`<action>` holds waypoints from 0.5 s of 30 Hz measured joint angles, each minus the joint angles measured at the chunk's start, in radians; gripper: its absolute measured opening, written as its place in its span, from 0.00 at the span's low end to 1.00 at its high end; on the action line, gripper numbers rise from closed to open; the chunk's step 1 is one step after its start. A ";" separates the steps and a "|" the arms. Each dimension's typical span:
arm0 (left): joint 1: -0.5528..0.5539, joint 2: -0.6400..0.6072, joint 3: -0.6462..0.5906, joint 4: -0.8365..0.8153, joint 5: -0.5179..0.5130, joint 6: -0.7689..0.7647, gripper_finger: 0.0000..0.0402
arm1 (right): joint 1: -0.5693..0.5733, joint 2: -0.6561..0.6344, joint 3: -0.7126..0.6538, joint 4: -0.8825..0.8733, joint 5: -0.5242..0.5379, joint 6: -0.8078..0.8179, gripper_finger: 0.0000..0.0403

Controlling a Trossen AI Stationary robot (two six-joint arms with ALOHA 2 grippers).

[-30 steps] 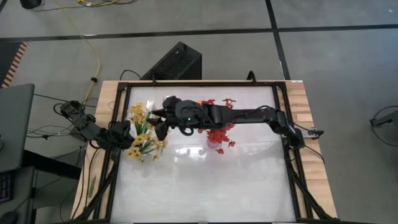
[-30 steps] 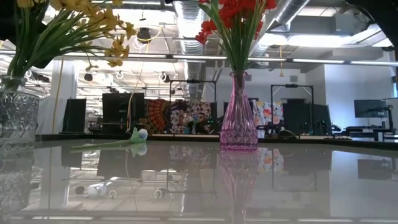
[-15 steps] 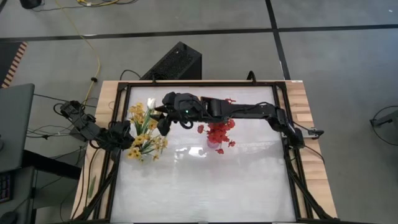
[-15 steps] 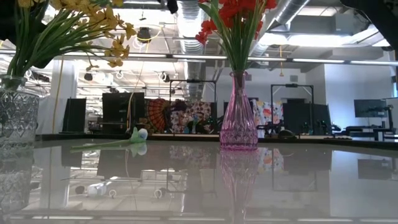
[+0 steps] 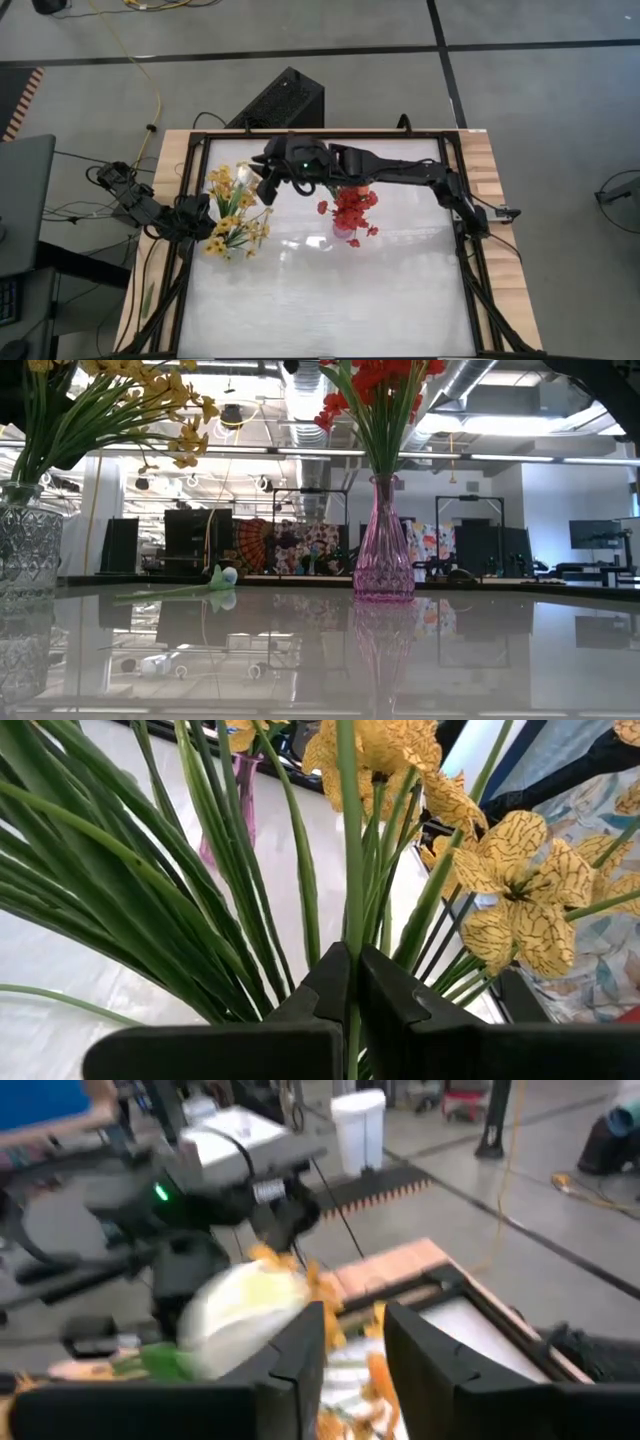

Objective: Sort flowers into vase by color
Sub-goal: Put the bottom white flower into the transparent vase

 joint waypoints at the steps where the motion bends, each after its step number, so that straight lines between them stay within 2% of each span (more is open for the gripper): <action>1: 0.000 0.000 0.000 0.001 0.004 0.000 0.00 | -0.002 0.002 0.001 0.015 0.000 -0.006 0.28; 10: 0.000 0.000 0.000 0.009 0.016 0.003 0.00 | 0.010 0.029 -0.020 0.014 -0.005 -0.010 0.08; 15: 0.000 0.000 0.000 0.010 0.015 0.006 0.02 | 0.021 0.027 -0.020 0.038 -0.008 -0.043 0.04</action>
